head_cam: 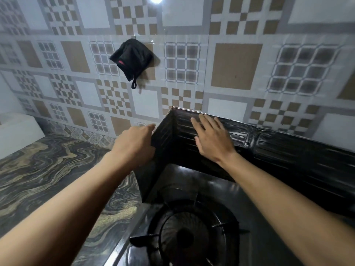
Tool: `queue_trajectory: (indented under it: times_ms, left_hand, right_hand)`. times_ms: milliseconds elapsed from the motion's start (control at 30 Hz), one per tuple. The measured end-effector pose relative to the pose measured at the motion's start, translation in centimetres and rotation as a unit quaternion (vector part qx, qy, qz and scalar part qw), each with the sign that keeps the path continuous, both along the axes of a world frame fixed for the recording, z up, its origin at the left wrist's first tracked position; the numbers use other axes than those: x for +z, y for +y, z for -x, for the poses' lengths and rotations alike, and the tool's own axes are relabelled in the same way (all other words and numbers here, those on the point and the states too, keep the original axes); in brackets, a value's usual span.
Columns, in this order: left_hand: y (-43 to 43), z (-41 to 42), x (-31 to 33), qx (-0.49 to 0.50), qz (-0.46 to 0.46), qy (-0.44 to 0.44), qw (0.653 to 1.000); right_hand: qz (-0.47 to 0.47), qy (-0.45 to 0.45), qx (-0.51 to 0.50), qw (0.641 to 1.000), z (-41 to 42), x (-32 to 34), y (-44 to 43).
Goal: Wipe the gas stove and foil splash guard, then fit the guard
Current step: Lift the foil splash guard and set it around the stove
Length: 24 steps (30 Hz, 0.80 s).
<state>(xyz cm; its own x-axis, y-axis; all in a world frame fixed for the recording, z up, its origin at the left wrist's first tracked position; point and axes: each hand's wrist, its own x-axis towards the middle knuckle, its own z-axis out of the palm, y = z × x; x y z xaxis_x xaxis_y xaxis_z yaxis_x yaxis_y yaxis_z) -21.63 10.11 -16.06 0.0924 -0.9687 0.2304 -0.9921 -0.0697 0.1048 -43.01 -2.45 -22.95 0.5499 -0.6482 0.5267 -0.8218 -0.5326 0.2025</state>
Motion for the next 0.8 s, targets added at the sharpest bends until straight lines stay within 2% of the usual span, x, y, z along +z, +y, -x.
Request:
queue_trajectory:
  times_ms: [167, 300, 400, 500, 567, 700, 800]
  left_hand:
    - [-2.0, 3.4, 1.2, 0.002, 0.021, -0.049, 0.999]
    - [-5.2, 7.8, -0.5, -0.109, 0.062, -0.072, 0.989]
    - [-7.2, 11.0, -3.6, -0.188, -0.005, -0.036, 0.981]
    - [-9.3, 12.5, -7.4, -0.216, -0.086, -0.082, 0.969]
    - [-10.6, 12.6, -9.2, -0.206, -0.088, -0.120, 0.967]
    - [-12.5, 12.4, -10.6, -0.178, -0.085, -0.127, 0.972]
    - [-13.2, 12.5, -11.1, -0.164, -0.083, -0.137, 0.973]
  right_hand:
    - [-0.001, 0.075, -0.129, 0.989, 6.1, -0.7, 2.1]
    - [-0.032, 0.125, -0.181, 0.975, 9.4, -1.7, 2.5]
    - [-0.024, 0.150, -0.164, 0.975, 11.1, -2.3, 1.4]
    - [0.001, 0.164, -0.140, 0.976, 12.4, -2.5, 0.3]
    - [0.028, 0.175, -0.121, 0.977, 13.3, -2.5, -0.3]
    - [0.072, 0.198, -0.080, 0.974, 16.0, -2.3, -1.1]
    - [0.082, 0.204, -0.090, 0.971, 17.7, -2.1, -1.5]
